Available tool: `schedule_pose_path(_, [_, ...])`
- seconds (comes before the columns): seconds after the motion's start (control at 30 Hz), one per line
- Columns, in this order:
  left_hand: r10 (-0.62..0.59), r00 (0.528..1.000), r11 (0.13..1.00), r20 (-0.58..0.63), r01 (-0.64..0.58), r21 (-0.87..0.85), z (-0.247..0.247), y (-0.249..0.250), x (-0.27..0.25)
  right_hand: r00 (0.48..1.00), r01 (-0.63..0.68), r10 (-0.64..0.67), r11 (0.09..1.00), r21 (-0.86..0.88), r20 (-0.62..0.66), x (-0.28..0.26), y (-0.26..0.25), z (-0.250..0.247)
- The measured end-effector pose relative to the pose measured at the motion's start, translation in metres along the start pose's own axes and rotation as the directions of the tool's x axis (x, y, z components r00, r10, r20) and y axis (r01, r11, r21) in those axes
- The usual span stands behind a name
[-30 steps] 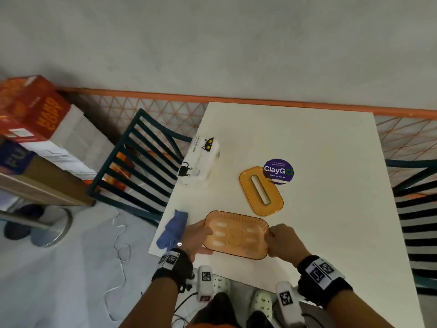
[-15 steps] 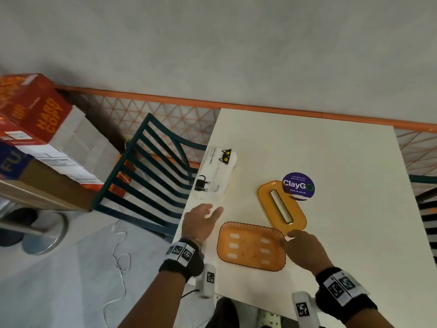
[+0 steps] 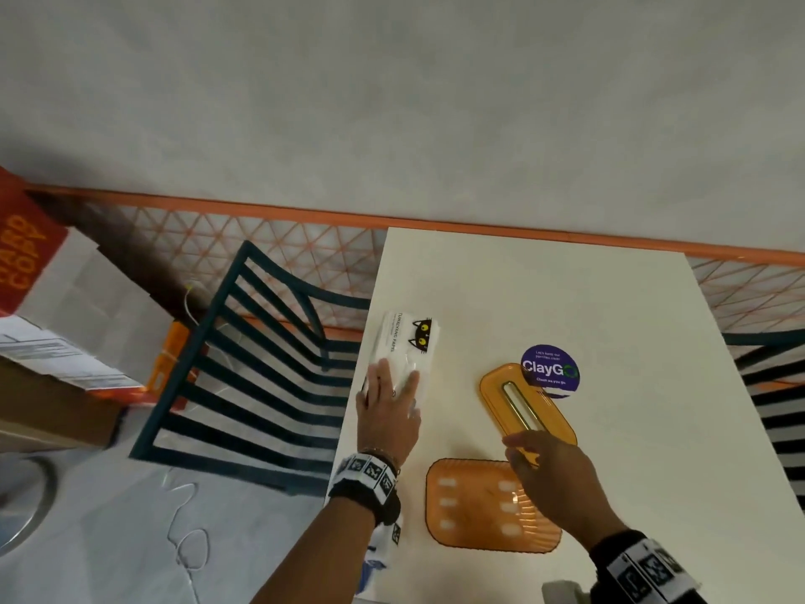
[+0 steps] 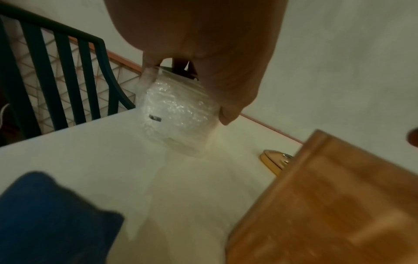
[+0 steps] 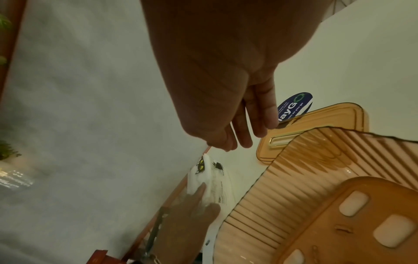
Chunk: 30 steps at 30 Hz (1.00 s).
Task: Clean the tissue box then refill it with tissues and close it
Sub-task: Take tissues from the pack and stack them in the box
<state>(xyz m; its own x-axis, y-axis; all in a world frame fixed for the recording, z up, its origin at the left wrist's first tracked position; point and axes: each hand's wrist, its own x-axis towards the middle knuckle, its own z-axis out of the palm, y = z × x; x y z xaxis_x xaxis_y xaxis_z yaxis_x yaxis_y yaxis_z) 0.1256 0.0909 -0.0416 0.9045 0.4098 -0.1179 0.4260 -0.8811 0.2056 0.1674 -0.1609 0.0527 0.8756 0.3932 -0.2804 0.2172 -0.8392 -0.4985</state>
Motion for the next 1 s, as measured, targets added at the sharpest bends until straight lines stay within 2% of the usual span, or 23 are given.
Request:
schedule_pose_path(0.13, [-0.003,0.999,0.999,-0.036,0.002,-0.032,0.009,-0.003,-0.028,0.999,0.054,-0.054,0.999,0.007,0.008,0.008,-0.008,0.001])
schedule_pose_path(0.3, [0.008,0.999,0.998,0.035,-0.006,-0.070,0.010,-0.011,-0.071,0.983,0.177,-0.175,0.983,-0.038,0.058,0.029,-0.032,0.003])
schedule_pose_path(0.37, [0.049,0.995,0.995,0.085,-0.042,-0.085,0.004,-0.017,-0.083,0.970,0.235,-0.228,0.969,-0.077,0.088,0.042,-0.047,0.003])
schedule_pose_path(0.43, [0.093,0.992,0.990,0.083,-0.083,-0.117,-0.002,-0.023,-0.093,0.950,0.302,-0.286,0.943,-0.140,0.122,0.058,-0.063,0.003])
schedule_pose_path(0.57, [0.077,0.987,0.978,-0.141,-0.102,-0.184,-0.022,-0.031,-0.104,0.892,0.443,-0.394,0.860,-0.255,0.220,0.096,-0.082,0.013])
schedule_pose_path(0.67, [-0.030,0.956,0.955,-0.292,-0.059,-0.290,-0.029,-0.035,-0.109,0.826,0.554,-0.461,0.769,-0.318,0.324,0.120,-0.091,0.021])
schedule_pose_path(0.73, [-0.215,0.937,0.879,-0.275,0.062,-0.473,-0.037,-0.032,-0.113,0.782,0.615,-0.496,0.714,-0.336,0.376,0.131,-0.098,0.022])
schedule_pose_path(0.83, [-0.431,0.895,0.656,-0.115,0.223,-0.721,-0.049,-0.030,-0.116,0.738,0.662,-0.508,0.674,-0.328,0.445,0.144,-0.108,0.024])
schedule_pose_path(0.93, [-0.484,0.875,0.417,0.005,0.235,-0.878,-0.052,-0.037,-0.116,0.708,0.683,-0.536,0.685,-0.254,0.460,0.160,-0.118,0.030])
schedule_pose_path(1.0, [-0.489,0.868,0.306,0.086,0.263,-0.915,-0.047,-0.044,-0.114,0.719,0.662,-0.576,0.738,-0.129,0.390,0.174,-0.126,0.033])
